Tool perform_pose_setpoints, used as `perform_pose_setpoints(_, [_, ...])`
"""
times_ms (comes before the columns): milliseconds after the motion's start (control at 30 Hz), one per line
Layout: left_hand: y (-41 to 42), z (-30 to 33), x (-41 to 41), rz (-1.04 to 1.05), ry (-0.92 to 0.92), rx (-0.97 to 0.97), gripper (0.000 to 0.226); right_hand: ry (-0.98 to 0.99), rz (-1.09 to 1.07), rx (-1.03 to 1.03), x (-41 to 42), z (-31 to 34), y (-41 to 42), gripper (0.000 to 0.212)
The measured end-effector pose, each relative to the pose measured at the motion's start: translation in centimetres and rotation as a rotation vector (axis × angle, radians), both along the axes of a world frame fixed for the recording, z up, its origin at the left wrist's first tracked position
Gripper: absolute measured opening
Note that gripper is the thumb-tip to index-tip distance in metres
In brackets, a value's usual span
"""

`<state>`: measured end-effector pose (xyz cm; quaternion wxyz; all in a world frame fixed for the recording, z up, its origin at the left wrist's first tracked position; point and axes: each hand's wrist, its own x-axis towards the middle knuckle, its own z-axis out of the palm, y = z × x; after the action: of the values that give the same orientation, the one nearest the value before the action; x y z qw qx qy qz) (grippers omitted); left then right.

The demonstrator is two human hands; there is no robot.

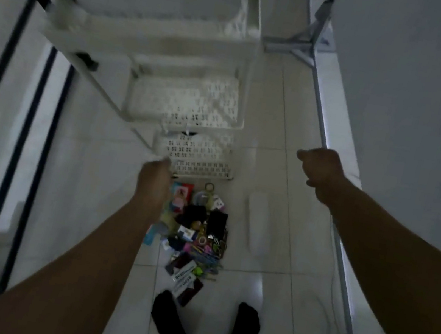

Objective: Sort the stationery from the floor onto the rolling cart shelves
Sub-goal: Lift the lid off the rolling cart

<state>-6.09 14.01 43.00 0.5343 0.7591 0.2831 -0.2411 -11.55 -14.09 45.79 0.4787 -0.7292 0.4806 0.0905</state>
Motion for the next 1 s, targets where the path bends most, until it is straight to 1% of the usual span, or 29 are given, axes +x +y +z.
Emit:
perform_pose_setpoints(33, [-1.1,-2.0,-1.8,-0.045,0.113,-0.072,0.019,0.032,0.009,0.009,-1.2,-2.8,0.0,0.036])
perform_pose_setpoints(100, [-3.2,-7.6,-5.1,-0.11,0.24,-0.177,0.016,0.09,0.017,0.033,-3.8,-9.1,-0.1,0.033])
perform_pose_setpoints(167, [-5.0,-13.3,-7.2,-0.088,0.355,-0.233,0.021,0.145,0.056,0.046,-6.0,-15.1,0.0,0.03])
perform_pose_setpoints(267, [-7.2,-21.1,-10.3,-0.012,0.51,-0.352,0.016,0.174,0.098,0.022,-8.0,-23.2,-0.1,0.03])
perform_pose_setpoints(300, [-7.8,-23.8,-11.4,0.006,0.538,-0.381,0.016,0.165,0.118,0.011,-8.3,-25.5,-0.1,0.033])
perform_pose_setpoints(367, [-9.0,-28.7,-13.1,0.039,0.563,-0.404,0.03,0.163,0.163,-0.007,-8.4,-29.9,-0.3,0.037])
perform_pose_setpoints(400, [-9.5,-31.0,-13.8,0.069,0.57,-0.421,0.033,0.163,0.186,-0.011,-8.4,-32.1,-0.4,0.038])
perform_pose_setpoints(467, [-10.3,-35.1,-15.3,0.146,0.591,-0.453,0.03,0.162,0.241,-0.02,-8.0,-36.3,-0.7,0.04])
perform_pose_setpoints(533, [-10.8,-38.5,-17.0,0.223,0.626,-0.49,0.027,0.171,0.293,-0.06,-7.5,-39.7,-1.0,0.04])
perform_pose_setpoints(600, [-11.3,-40.9,-18.2,0.29,0.656,-0.506,0.03,0.172,0.335,-0.086,-6.7,-42.2,-1.3,0.04])
perform_pose_setpoints(733, [-12.7,-46.4,-19.3,0.453,0.761,-0.51,0.056,0.164,0.438,-0.163,-3.9,-47.7,-2.1,0.039])
perform_pose_setpoints(833, [-14.1,-49.4,-20.0,0.563,0.824,-0.533,0.067,0.155,0.499,-0.237,-1.6,-50.6,-2.9,0.042])
perform_pose_setpoints(933, [-15.3,-51.7,-20.5,0.711,0.868,-0.617,0.064,0.147,0.549,-0.254,-0.1,-52.8,-3.4,0.049])
perform_pose_setpoints(1000, [-15.8,-52.6,-20.4,0.774,0.869,-0.672,0.06,0.144,0.609,-0.258,0.5,-53.8,-3.6,0.053])
